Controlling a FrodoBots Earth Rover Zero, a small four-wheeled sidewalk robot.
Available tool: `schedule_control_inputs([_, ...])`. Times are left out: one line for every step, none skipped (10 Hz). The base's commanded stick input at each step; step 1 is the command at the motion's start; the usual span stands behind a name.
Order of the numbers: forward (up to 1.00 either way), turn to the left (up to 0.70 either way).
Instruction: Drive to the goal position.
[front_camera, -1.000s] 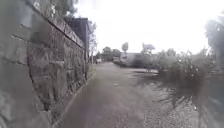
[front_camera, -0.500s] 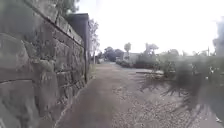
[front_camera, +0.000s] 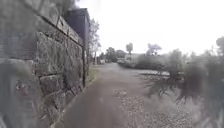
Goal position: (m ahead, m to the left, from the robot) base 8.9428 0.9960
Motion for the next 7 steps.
schedule_control_inputs([0.7, -0.35])
schedule_control_inputs([0.7, -0.1])
schedule_control_inputs([0.7, -0.05])
schedule_control_inputs([0.7, 0.0])
schedule_control_inputs([0.7, 0.0])
schedule_control_inputs([0.7, 0.0])
schedule_control_inputs([0.7, 0.0])
